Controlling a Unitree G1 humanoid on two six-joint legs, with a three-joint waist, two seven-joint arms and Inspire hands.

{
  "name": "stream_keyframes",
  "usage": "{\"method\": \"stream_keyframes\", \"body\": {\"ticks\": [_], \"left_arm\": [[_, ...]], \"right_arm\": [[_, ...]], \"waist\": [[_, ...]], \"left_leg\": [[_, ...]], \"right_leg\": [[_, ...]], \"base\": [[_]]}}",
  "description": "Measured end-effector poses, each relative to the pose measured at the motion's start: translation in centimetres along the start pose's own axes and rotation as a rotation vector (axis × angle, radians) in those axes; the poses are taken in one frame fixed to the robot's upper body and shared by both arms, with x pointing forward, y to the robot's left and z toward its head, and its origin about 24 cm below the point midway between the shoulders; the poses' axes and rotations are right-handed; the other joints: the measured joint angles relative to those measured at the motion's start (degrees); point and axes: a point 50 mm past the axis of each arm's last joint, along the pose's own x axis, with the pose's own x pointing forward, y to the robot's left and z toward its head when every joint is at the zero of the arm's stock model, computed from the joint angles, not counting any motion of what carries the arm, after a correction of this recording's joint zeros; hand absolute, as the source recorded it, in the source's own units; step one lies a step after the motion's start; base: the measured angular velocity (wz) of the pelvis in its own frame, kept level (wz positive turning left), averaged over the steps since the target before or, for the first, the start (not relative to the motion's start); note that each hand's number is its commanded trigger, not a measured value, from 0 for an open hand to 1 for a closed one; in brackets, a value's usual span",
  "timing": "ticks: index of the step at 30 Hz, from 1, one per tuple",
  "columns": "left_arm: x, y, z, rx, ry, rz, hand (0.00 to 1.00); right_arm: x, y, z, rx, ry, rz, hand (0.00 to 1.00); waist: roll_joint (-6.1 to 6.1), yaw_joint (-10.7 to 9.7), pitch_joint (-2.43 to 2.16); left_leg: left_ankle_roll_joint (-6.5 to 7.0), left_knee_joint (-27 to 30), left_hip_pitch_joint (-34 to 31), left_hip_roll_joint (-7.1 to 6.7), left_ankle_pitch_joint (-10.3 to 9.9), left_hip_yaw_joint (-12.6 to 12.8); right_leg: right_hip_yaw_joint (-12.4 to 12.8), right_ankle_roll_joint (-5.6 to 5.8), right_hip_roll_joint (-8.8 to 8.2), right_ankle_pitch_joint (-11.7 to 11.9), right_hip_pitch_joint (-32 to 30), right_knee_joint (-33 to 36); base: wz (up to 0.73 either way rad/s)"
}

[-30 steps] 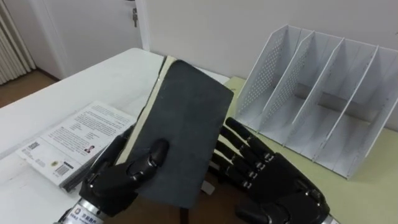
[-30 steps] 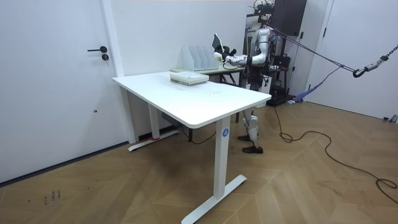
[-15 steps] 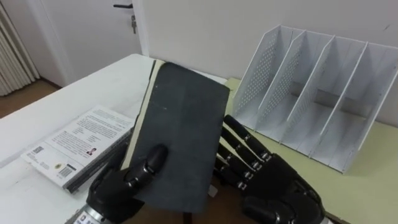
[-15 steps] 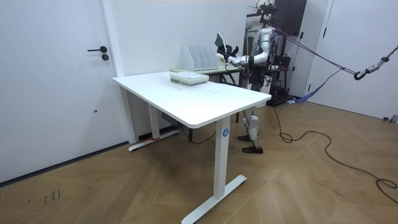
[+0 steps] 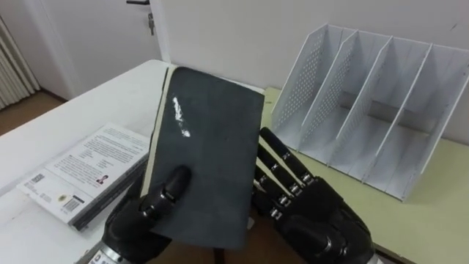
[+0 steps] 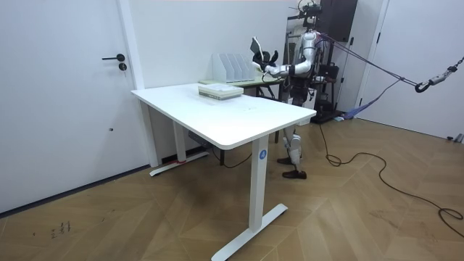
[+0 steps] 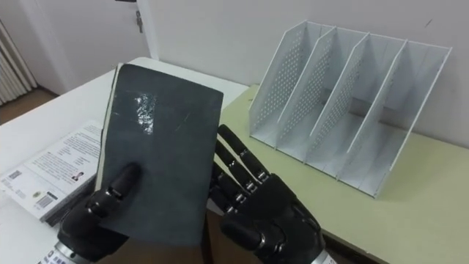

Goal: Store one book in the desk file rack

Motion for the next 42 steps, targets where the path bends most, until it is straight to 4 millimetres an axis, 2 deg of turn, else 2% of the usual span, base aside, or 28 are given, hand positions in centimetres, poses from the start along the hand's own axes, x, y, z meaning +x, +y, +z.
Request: {"method": "stream_keyframes", "body": {"ticks": [2, 7, 14, 20, 24, 37, 42], "left_arm": [[0.0, 0.0, 0.1, -0.004, 0.0, -0.002, 1.0], [0.4, -0.2, 0.3, -0.009, -0.002, -0.043, 1.0], [2.0, -1.0, 1.3, 0.03, 0.0, -0.114, 1.0], [3.3, -1.5, 2.0, 0.054, 0.002, -0.157, 1.0], [3.4, -1.7, 2.1, 0.061, 0.002, -0.16, 1.0], [3.3, -2.0, 2.8, 0.097, 0.019, -0.162, 1.0], [3.5, -2.3, 2.8, 0.102, 0.017, -0.164, 1.0]], "right_arm": [[-0.1, 0.2, 0.0, 0.0, 0.005, 0.005, 0.0], [-0.2, 0.8, 0.2, 0.01, -0.007, 0.029, 0.0], [0.0, 1.2, 0.5, 0.018, -0.059, 0.059, 0.0], [0.2, 1.3, 0.6, 0.035, -0.093, 0.071, 0.0], [0.2, 1.4, 0.4, 0.042, -0.09, 0.071, 0.0], [-0.5, 1.5, -0.2, 0.081, -0.098, 0.075, 0.0], [-0.5, 1.5, -0.2, 0.091, -0.103, 0.078, 0.0]], "waist": [[0.38, -0.06, -0.25], [0.7, -0.14, -0.47], [0.54, 0.16, -0.41], [0.2, 0.52, -0.18], [0.08, 0.4, -0.1], [0.28, 1.3, -0.24], [0.51, 1.33, -0.48]], "left_leg": [[-0.02, -0.06, 0.02, -0.03, -0.01, -0.01], [-0.03, 0.04, 0.06, 0.0, -0.01, 0.01], [-0.04, 0.05, 0.38, 0.01, -0.01, 0.02], [-0.03, -0.17, 0.86, 0.0, -0.01, 0.21], [-0.04, -0.31, 0.66, -0.01, -0.02, 0.24], [-0.1, -0.42, 0.6, 0.02, -0.06, 0.37], [-0.1, -0.4, 0.63, 0.02, -0.06, 0.31]], "right_leg": [[0.03, 0.01, -0.02, 0.0, -0.06, 0.04], [0.08, -0.03, -0.01, -0.02, 0.01, 0.26], [0.29, -0.06, 0.07, 0.0, 0.19, 0.21], [0.57, -0.05, 0.12, 0.0, 0.43, 0.08], [0.65, -0.04, 0.16, 0.0, 0.17, 0.02], [0.77, -0.03, 0.24, 0.0, 0.11, 0.06], [0.77, -0.04, 0.23, 0.0, 0.14, 0.06]], "base": [[0.0], [0.0], [0.0], [0.0], [0.0], [0.0], [0.0]]}}
